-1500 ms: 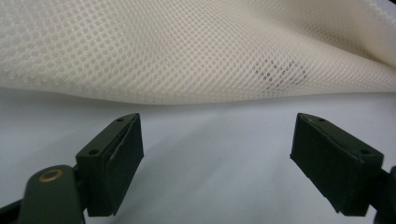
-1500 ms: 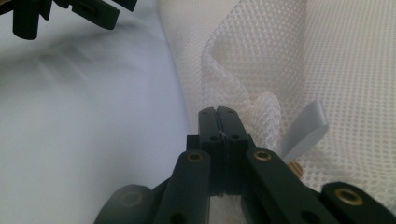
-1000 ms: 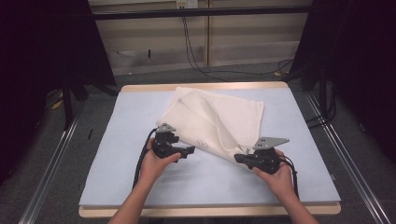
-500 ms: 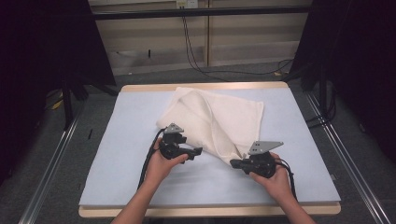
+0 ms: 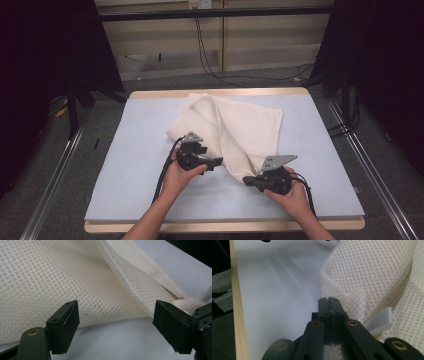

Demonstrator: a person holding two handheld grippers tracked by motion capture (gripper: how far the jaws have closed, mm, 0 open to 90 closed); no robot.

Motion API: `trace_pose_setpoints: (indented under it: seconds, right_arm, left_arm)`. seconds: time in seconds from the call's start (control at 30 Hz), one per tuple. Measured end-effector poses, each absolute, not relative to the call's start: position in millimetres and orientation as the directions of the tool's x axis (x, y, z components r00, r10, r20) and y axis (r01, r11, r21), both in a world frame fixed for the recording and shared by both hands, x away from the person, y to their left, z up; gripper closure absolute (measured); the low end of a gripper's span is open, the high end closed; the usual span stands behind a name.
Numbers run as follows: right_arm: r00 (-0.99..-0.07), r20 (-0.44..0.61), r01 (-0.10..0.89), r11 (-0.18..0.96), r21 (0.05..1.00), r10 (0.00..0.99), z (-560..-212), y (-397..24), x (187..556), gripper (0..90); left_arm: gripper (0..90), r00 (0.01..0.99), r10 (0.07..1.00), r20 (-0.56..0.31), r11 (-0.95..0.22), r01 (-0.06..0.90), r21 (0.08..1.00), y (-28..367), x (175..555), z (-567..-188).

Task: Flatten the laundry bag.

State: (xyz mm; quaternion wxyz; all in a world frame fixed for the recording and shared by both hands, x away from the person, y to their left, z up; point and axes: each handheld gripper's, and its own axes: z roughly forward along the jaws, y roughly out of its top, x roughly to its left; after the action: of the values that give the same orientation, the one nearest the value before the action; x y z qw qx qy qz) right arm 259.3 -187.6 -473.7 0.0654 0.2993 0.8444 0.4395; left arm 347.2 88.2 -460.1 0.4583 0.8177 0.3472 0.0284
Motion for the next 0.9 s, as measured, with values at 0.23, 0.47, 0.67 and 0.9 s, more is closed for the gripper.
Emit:
trace_pose_setpoints:
  seconds: [0.23,0.47,0.67,0.9]
  right_arm:
    - [-0.828,0.151,0.438,0.456,0.775,0.54,-475.6,-183.8,257.1,89.5]
    - [-0.834,0.148,0.435,0.469,0.769,0.531,-476.5,-179.5,255.6,89.4]
    - [-0.838,0.141,0.431,0.48,0.764,0.528,-477.5,-177.6,255.4,89.2]
    - [-0.836,0.139,0.432,0.481,0.763,0.53,-477.2,-177.0,254.9,89.1]
  left_arm:
    - [24.8,0.748,0.592,-0.3,-0.322,0.561,0.763,83.3,347.7,-461.0]
    - [29.9,0.749,0.594,-0.292,-0.33,0.558,0.762,83.8,350.7,-461.6]
    - [37.0,0.771,0.571,-0.282,-0.328,0.529,0.783,82.7,349.1,-459.6]
    - [37.1,0.77,0.586,-0.251,-0.339,0.515,0.787,82.9,349.6,-459.6]
